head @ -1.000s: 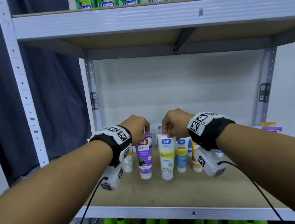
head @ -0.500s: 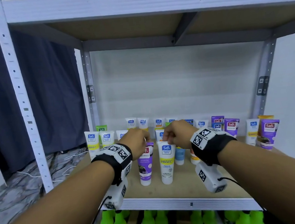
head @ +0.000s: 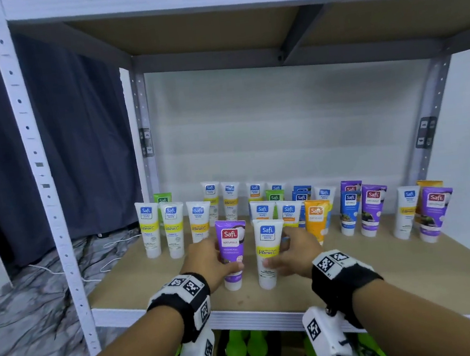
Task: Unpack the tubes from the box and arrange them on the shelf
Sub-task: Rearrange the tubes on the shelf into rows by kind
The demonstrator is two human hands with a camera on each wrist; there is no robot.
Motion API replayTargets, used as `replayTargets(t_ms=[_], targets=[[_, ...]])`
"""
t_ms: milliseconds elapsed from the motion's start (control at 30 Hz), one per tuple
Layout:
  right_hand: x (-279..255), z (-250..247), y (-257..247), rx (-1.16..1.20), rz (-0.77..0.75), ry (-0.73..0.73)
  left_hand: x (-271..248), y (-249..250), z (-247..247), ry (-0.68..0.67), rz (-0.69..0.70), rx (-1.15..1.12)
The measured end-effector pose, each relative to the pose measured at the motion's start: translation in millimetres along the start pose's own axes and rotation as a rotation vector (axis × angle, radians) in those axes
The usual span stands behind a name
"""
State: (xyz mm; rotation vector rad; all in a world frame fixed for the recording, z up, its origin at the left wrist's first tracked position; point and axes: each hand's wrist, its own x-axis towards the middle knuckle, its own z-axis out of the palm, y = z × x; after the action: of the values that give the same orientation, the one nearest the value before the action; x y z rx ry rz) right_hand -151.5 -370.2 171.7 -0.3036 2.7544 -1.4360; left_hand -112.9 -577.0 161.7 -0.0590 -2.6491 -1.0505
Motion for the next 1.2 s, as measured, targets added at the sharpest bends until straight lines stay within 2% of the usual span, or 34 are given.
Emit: replayTargets(t_ms=[133, 433, 867, 1200], targets=[[-1.1, 12.7, 7.1, 0.08, 0.008, 0.044, -0.3, -6.8, 6.7, 0.043, -0.017, 0.01], [1.7, 51.2, -19.2, 0.178, -0.026, -0.035, -5.1, -42.8, -22.0, 0.085, -0.083, 0.021], [30.2, 131.2, -67.4, 0.125, -0.14, -0.07, -11.8, -105.0, -80.7, 0.212, -0.203, 0.097], [61.4, 167.3, -86.6, 0.025, -0.166, 0.004, 1.7, -120.8, -87.8, 0.293, -0.286, 0.181]])
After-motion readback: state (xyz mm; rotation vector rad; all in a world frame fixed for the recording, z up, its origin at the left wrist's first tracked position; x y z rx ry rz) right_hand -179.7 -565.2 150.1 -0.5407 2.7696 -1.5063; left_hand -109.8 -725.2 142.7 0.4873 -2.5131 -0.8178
